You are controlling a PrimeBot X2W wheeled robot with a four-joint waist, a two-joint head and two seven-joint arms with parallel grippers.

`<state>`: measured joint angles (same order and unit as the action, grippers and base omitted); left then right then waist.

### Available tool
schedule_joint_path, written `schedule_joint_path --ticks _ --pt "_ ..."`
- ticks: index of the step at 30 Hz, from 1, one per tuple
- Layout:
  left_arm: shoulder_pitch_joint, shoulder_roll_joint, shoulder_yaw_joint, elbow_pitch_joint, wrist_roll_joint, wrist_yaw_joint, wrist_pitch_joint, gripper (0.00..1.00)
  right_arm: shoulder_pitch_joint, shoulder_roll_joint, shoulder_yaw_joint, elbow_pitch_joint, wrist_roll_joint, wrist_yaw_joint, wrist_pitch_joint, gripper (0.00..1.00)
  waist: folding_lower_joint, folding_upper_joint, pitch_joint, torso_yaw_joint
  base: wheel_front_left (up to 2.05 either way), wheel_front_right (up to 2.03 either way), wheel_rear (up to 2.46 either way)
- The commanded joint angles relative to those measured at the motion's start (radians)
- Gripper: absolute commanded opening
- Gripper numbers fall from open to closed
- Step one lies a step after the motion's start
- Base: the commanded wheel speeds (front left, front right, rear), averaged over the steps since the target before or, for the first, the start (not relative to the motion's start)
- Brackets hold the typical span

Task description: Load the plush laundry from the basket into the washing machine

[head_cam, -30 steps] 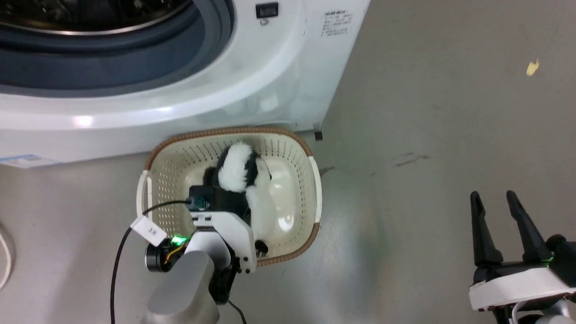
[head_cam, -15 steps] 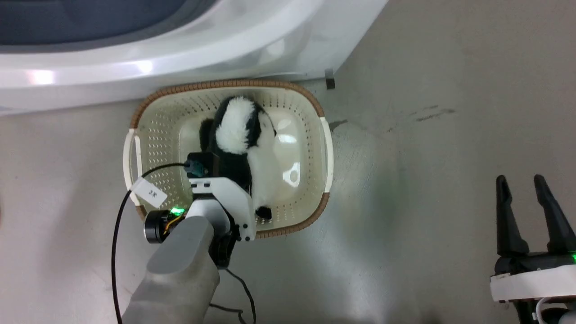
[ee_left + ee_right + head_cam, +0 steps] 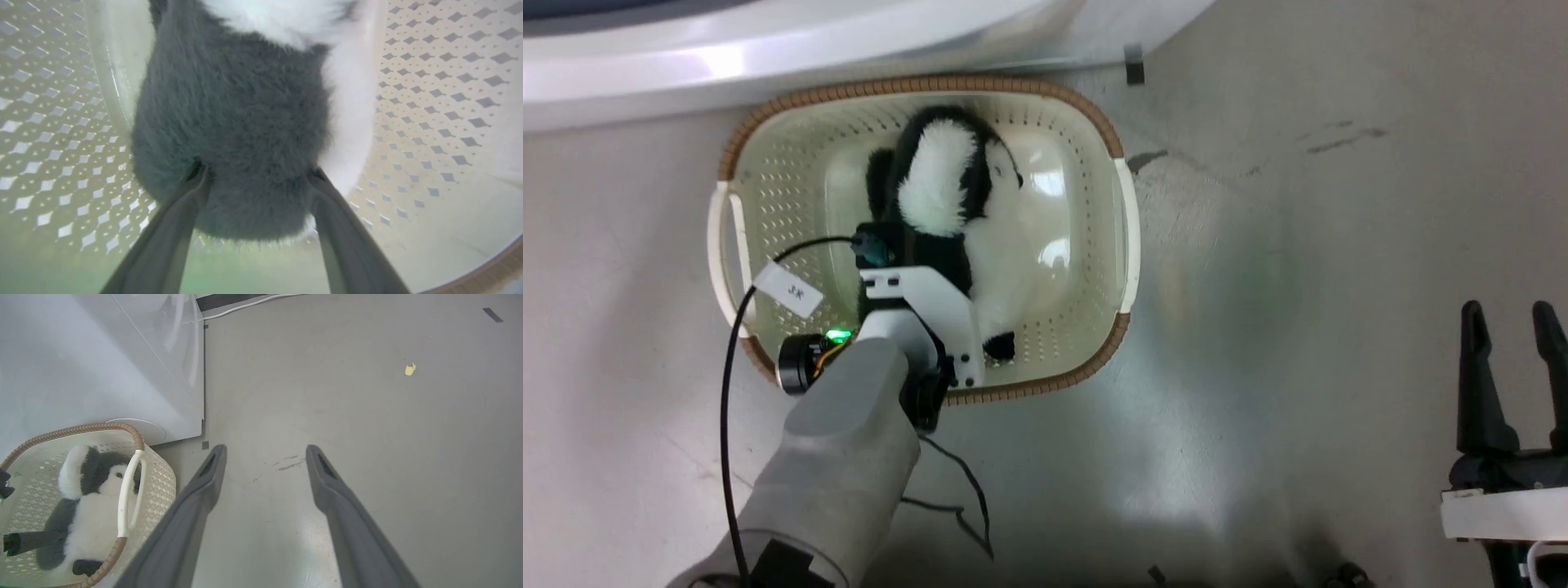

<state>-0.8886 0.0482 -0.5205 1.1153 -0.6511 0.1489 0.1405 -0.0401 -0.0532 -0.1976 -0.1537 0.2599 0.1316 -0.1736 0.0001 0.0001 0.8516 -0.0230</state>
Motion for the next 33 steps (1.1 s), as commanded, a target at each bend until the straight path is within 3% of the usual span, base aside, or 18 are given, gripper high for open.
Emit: schedule_joint_path --ticks 1,16,17,18,25,33 --pt "-0.025 0.002 -0.014 0.025 -0.015 0.007 0.007 1.0 -0.012 0.001 -0.008 -0.01 0.011 -0.001 -0.009 1.0 -0.0001 -0.0001 0.02 -0.001 0.0 0.0 0.0" --pt "-0.051 0.002 -0.132 0.047 -0.101 0.049 -0.035 1.0 -0.008 -0.005 -0.033 -0.039 0.032 -0.001 -0.014 1.0 -0.0001 -0.0001 0.087 -0.003 0.0 0.0 0.0" --pt "-0.051 0.002 -0.139 0.048 -0.105 0.049 -0.033 0.22 -0.007 -0.006 -0.034 -0.04 0.032 -0.001 -0.014 1.0 -0.0001 -0.0001 0.087 -0.002 0.0 0.0 0.0" --pt "-0.051 0.002 -0.144 0.048 -0.11 0.05 -0.033 0.0 -0.006 -0.007 -0.034 -0.04 0.033 -0.001 -0.014 1.0 -0.0001 -0.0001 0.087 -0.001 0.0 0.0 0.0" --pt "-0.051 0.002 -0.146 0.028 -0.164 0.07 -0.095 0.0 -0.004 -0.011 -0.039 -0.044 0.037 -0.001 -0.011 1.0 -0.0001 -0.0001 0.08 0.005 0.0 0.0 0.0" --pt "-0.057 0.002 -0.169 0.018 -0.222 0.045 -0.124 0.0 -0.012 -0.016 -0.037 -0.034 0.04 -0.001 -0.012 1.0 -0.0001 -0.0001 0.063 0.01 0.0 0.0 0.0"
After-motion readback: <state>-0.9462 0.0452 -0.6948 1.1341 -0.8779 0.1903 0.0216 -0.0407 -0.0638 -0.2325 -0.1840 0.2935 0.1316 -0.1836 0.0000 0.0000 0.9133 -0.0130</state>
